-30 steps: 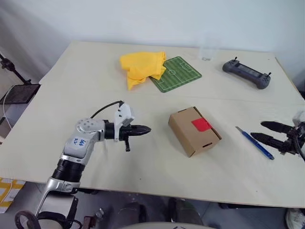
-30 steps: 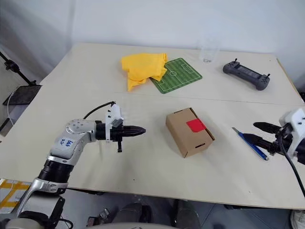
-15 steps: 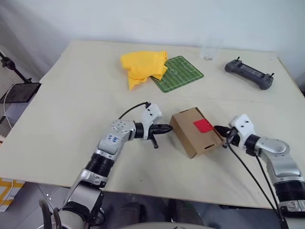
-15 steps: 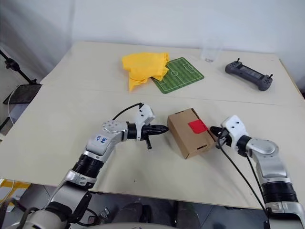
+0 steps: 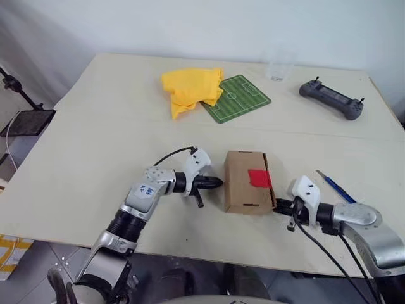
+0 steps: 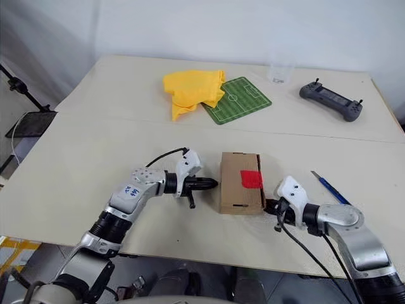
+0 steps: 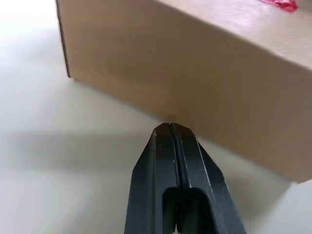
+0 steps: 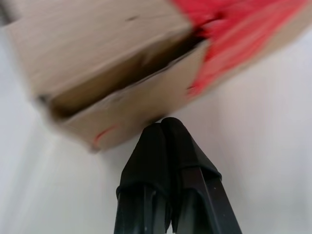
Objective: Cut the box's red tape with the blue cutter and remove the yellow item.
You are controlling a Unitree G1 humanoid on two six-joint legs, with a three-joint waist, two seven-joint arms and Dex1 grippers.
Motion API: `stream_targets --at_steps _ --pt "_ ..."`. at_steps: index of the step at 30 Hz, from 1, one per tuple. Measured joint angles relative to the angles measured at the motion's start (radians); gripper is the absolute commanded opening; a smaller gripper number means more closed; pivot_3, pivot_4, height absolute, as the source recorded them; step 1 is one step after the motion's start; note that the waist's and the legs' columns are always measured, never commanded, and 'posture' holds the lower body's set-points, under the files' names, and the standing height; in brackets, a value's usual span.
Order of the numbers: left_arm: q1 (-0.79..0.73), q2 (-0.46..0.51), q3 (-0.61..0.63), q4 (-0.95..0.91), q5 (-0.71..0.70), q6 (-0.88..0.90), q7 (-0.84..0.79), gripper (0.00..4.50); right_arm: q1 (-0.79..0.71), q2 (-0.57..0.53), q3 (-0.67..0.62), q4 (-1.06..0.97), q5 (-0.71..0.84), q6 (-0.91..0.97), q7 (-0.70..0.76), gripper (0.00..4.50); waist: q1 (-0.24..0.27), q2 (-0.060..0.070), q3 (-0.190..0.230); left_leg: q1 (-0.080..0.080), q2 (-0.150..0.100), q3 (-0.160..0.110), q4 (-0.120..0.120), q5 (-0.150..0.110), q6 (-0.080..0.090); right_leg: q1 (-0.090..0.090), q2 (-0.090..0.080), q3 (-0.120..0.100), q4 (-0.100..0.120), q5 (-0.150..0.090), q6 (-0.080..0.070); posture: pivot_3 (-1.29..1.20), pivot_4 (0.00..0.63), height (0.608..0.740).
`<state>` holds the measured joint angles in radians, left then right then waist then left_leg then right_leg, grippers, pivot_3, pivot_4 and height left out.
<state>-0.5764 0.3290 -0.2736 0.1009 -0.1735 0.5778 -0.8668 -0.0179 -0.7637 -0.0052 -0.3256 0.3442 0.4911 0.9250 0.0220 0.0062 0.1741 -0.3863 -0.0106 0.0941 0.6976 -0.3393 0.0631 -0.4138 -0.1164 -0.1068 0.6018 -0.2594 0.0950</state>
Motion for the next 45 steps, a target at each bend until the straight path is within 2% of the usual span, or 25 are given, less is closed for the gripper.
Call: stream_targets --at_steps 6,15,19,22,25,28,39,40,44,45 --pt "0.054 0.050 0.015 -0.093 -0.033 0.049 -0.027 0.00 0.017 0.010 0.013 -0.083 0.001 0.084 -0.055 0.08 0.001 0.000 0.000 0.000 0.000 0.000 0.000 0.000 0.000 0.000 0.000 0.000 0.000 0.000 0.000 0.00 0.150 0.740" --pt "0.068 0.044 0.017 -0.104 -0.037 0.037 -0.011 0.00 0.027 -0.004 0.007 -0.103 -0.001 0.106 -0.074 0.08 0.002 0.000 0.000 0.000 0.000 0.000 0.000 -0.001 0.002 0.000 0.000 0.000 -0.001 0.000 0.000 0.00 0.150 0.740" --pt "0.028 -0.011 0.050 -0.013 -0.024 -0.013 0.059 0.00 -0.076 0.022 -0.001 -0.001 -0.061 0.098 -0.174 0.08 0.002 0.000 0.000 -0.001 0.000 0.000 0.001 -0.001 0.002 0.000 -0.001 0.000 -0.001 0.001 0.001 0.00 0.150 0.740" --pt "-0.001 -0.053 0.060 0.039 -0.024 -0.044 0.079 0.00 -0.149 0.082 0.006 0.088 -0.117 0.058 -0.246 0.08 0.001 0.000 0.000 -0.001 0.000 0.000 0.000 0.000 0.002 -0.001 0.000 -0.001 0.000 0.000 0.000 0.00 0.150 0.740" --pt "-0.008 -0.091 0.054 0.072 -0.023 -0.057 0.082 0.00 -0.204 0.144 0.039 0.145 -0.154 0.008 -0.282 0.08 -0.001 0.000 0.000 -0.001 0.000 0.001 -0.001 0.002 0.005 -0.001 0.001 -0.001 0.001 0.000 -0.001 0.00 0.150 0.740" --pt "-0.009 -0.093 0.053 0.073 -0.022 -0.055 0.076 0.00 -0.210 0.162 0.040 0.161 -0.165 -0.009 -0.285 0.08 -0.002 0.000 0.000 -0.001 0.000 0.001 -0.001 0.002 0.006 -0.001 0.001 -0.002 0.003 0.000 -0.001 0.00 0.150 0.740" --pt "0.082 0.033 0.035 -0.105 -0.057 0.049 -0.009 0.00 -0.117 0.153 0.043 0.018 -0.136 0.064 -0.239 0.08 -0.009 0.000 0.000 0.000 0.001 0.000 -0.001 0.002 0.005 0.000 0.001 -0.001 -0.001 -0.001 -0.001 0.00 0.150 0.740" --pt "0.085 0.049 0.037 -0.123 -0.060 0.059 -0.012 0.00 -0.107 0.151 0.042 0.007 -0.132 0.066 -0.239 0.08 -0.009 0.000 0.000 0.000 0.001 0.000 -0.001 -0.001 0.001 0.000 0.001 -0.001 -0.001 -0.001 -0.001 0.00 0.150 0.740" --pt "0.085 0.118 0.040 -0.153 -0.068 0.067 -0.043 0.00 -0.073 0.102 0.004 -0.022 -0.106 0.088 -0.215 0.08 -0.005 0.000 0.000 0.000 0.001 0.000 -0.001 -0.001 0.000 0.000 0.001 -0.001 -0.001 -0.001 -0.001 0.00 0.150 0.740" --pt "0.083 0.142 0.043 -0.153 -0.073 0.067 -0.060 0.00 -0.064 0.084 -0.024 -0.027 -0.084 0.117 -0.206 0.25 -0.004 0.000 0.000 -0.001 0.001 0.000 -0.001 -0.001 0.000 0.000 0.000 -0.001 -0.001 -0.001 -0.001 0.00 0.150 0.740"
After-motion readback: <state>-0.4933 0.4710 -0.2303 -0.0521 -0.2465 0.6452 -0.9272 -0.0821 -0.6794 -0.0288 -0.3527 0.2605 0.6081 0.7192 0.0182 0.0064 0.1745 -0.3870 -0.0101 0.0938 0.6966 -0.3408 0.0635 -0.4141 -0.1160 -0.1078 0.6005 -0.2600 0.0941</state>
